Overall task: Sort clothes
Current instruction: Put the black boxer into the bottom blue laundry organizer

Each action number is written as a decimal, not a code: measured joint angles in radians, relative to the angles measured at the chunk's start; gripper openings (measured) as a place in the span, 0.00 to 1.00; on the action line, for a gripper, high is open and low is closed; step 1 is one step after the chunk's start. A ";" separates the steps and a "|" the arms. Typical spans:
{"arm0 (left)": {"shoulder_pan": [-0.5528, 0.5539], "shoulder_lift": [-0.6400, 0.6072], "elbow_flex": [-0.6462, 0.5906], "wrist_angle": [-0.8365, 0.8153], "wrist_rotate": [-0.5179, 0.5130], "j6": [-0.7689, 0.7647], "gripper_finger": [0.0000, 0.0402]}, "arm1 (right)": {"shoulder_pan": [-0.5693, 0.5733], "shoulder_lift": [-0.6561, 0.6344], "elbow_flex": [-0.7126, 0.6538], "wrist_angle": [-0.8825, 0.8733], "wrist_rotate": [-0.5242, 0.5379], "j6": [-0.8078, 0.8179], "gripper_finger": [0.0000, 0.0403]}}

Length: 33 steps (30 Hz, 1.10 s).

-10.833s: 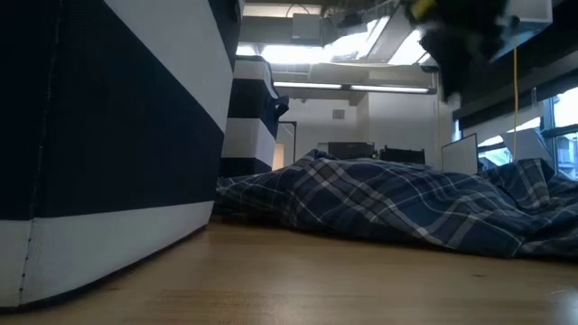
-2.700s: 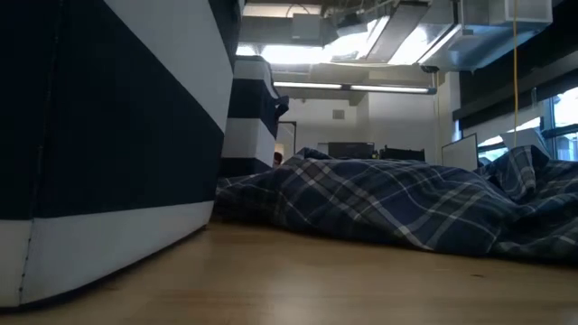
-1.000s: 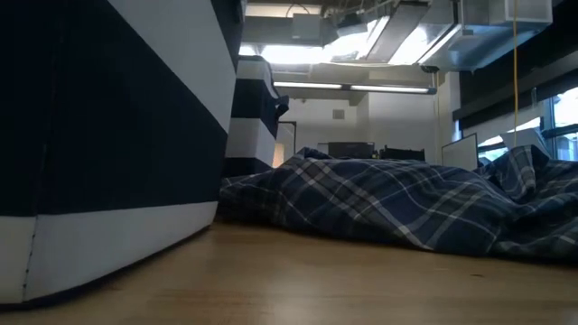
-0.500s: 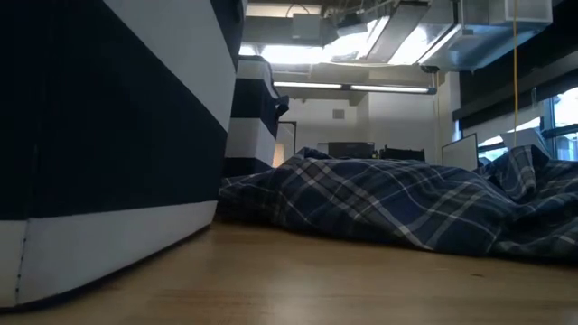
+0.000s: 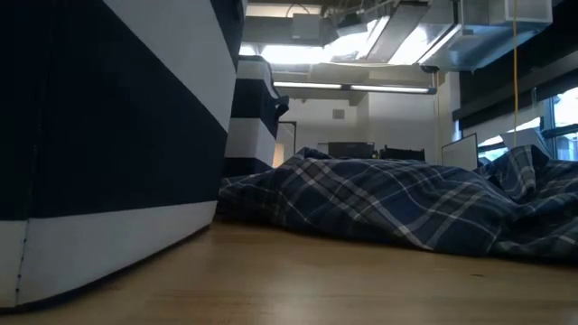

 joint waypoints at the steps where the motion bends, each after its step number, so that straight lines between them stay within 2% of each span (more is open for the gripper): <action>1: 0.000 0.000 0.000 0.020 -0.059 0.017 0.38 | 0.000 0.000 0.000 0.001 0.000 0.000 0.52; 5: 0.005 0.009 0.000 0.093 -0.155 0.096 0.38 | -0.006 0.000 0.000 0.001 -0.002 0.001 0.52; 10: 0.009 0.042 -0.008 0.147 -0.138 0.123 0.38 | -0.007 0.000 0.000 0.001 -0.003 0.000 0.52; 11: 0.010 0.051 -0.008 0.127 -0.093 0.101 0.38 | -0.006 0.000 0.000 0.001 -0.003 0.000 0.52; 15: 0.025 0.098 -0.008 -0.025 0.208 -0.009 0.38 | -0.006 0.000 0.000 0.001 -0.005 0.001 0.52; 18: 0.017 0.108 -0.009 -0.151 0.296 -0.121 0.38 | -0.006 0.000 0.000 0.002 -0.007 0.001 0.52; 23: 0.014 0.085 0.010 -0.200 0.300 -0.158 0.38 | -0.013 0.000 0.000 0.008 -0.008 0.001 0.52; 33: 0.018 0.039 0.132 -0.114 0.258 0.009 0.38 | -0.020 0.000 0.000 0.008 -0.009 0.002 0.52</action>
